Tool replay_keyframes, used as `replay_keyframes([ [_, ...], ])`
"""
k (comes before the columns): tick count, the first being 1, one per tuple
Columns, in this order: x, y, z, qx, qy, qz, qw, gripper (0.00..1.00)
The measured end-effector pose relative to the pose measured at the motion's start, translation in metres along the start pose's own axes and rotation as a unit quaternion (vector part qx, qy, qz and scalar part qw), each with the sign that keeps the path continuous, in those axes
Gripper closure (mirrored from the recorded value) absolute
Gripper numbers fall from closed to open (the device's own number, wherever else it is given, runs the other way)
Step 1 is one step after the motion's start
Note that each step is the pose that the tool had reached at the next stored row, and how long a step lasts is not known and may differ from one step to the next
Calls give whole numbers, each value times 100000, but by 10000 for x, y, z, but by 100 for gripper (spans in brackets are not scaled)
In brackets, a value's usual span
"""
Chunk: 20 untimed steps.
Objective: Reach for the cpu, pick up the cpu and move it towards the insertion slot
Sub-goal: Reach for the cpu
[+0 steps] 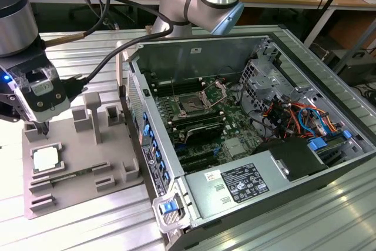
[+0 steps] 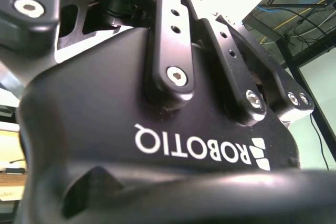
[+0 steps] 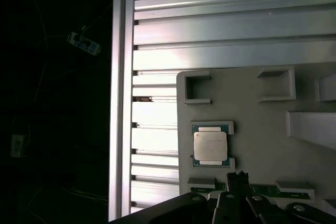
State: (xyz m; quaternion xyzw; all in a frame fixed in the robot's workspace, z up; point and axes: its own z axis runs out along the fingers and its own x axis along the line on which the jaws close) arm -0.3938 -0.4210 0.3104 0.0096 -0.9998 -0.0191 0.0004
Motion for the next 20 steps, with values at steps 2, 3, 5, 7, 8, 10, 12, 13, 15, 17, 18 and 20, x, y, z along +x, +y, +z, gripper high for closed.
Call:
replay_keyframes([
  [2, 0, 0, 4, 0, 1, 1, 100000, 89],
  [3, 0, 0, 6, -1, 3, 2, 100000, 89],
  [5, 0, 0, 11, 0, 3, 2, 100000, 89],
  [7, 0, -1, 16, 0, 0, 1, 100000, 89],
  [8, 0, -1, 19, -2, 2, -1, 100000, 89],
  [10, 0, -1, 24, -2, -1, 3, 100000, 89],
  [12, 0, -1, 29, 0, 0, 0, 100000, 89],
  [13, 0, -1, 31, 0, -1, 1, 100000, 89],
  [15, 0, -1, 36, 1, 1, 1, 100000, 89],
  [17, 0, -2, 41, -1, 3, 0, 100000, 89],
  [18, 0, -2, 47, -1, -1, 2, 100000, 89],
  [20, 0, -2, 53, 0, 3, 2, 100000, 89],
])
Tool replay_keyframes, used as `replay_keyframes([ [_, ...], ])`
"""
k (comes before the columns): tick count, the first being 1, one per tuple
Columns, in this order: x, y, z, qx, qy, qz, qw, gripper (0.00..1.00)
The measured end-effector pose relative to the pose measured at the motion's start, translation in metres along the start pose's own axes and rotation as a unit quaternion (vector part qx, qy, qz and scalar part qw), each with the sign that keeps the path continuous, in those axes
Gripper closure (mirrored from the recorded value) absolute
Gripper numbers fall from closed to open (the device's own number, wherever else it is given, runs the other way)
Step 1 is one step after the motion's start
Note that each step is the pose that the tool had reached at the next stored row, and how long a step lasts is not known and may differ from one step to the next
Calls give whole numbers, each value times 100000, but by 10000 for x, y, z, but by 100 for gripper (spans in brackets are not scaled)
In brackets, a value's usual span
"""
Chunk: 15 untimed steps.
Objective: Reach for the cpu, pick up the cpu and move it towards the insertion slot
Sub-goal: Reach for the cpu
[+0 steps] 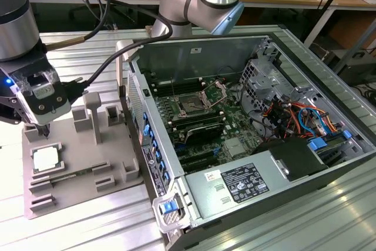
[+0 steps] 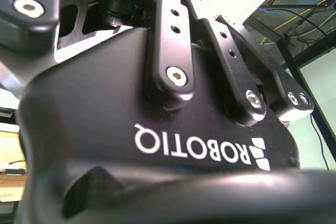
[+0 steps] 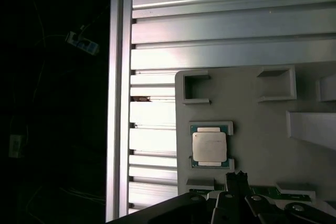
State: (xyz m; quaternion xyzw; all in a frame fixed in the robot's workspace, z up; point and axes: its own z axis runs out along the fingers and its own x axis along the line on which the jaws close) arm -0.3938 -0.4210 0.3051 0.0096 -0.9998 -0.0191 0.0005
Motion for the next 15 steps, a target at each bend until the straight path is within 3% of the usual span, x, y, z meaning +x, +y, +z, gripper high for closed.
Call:
replay_keyframes([
  [15, 0, -2, 49, -2, -2, 1, 100000, 89],
])
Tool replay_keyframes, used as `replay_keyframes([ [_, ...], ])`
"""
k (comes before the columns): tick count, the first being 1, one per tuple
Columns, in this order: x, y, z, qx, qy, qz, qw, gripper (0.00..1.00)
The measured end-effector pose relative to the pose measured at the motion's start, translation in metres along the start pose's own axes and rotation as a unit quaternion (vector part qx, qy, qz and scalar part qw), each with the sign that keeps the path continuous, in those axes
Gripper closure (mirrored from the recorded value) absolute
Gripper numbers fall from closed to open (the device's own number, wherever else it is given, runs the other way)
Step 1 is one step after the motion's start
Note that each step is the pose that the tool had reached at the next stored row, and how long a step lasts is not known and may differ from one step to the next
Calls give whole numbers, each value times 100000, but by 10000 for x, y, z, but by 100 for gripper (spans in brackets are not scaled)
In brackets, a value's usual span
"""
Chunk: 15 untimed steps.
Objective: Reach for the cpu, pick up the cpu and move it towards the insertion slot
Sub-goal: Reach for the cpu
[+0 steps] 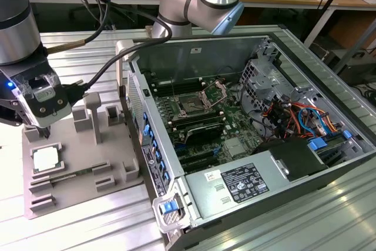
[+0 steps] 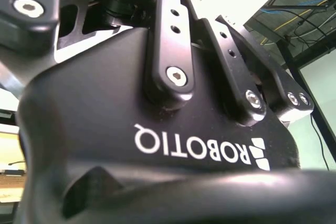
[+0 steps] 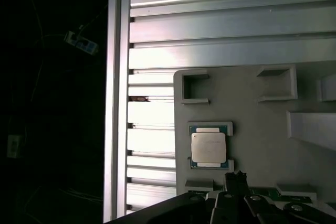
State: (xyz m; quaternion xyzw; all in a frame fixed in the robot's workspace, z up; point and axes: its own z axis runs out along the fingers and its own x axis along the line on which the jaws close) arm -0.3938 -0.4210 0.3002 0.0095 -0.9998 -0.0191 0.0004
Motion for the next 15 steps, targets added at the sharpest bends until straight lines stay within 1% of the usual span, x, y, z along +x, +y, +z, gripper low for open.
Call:
replay_keyframes([
  [15, 0, -2, 44, 1, -2, -3, 100000, 89],
])
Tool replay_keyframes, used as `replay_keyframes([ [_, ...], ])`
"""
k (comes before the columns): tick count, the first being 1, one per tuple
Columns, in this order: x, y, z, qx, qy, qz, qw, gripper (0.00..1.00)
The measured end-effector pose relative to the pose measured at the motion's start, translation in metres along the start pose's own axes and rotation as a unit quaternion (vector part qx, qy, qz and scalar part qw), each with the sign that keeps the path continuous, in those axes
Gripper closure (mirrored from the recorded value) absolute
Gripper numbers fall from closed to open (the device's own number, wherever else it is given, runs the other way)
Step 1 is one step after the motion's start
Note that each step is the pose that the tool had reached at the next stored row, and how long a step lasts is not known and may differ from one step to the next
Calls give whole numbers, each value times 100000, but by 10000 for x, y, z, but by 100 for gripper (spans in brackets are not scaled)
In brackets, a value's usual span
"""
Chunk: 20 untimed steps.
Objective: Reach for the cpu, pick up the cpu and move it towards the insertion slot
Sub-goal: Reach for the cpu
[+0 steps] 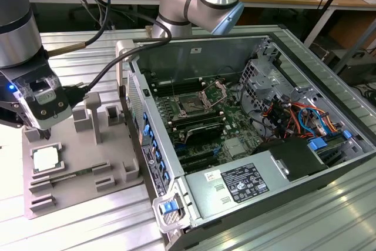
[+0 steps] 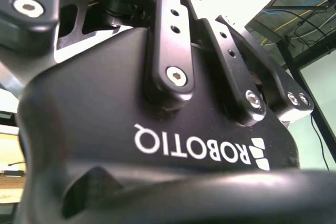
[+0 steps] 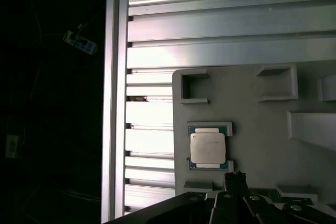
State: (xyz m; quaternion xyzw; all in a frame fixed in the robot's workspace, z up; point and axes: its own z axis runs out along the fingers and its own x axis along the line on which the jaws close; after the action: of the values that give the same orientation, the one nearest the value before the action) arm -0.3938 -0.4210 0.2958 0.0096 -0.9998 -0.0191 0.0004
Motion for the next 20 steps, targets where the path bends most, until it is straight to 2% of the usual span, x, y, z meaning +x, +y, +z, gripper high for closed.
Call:
replay_keyframes([
  [20, 0, -2, 46, -1, 1, 1, 100000, 89],
])
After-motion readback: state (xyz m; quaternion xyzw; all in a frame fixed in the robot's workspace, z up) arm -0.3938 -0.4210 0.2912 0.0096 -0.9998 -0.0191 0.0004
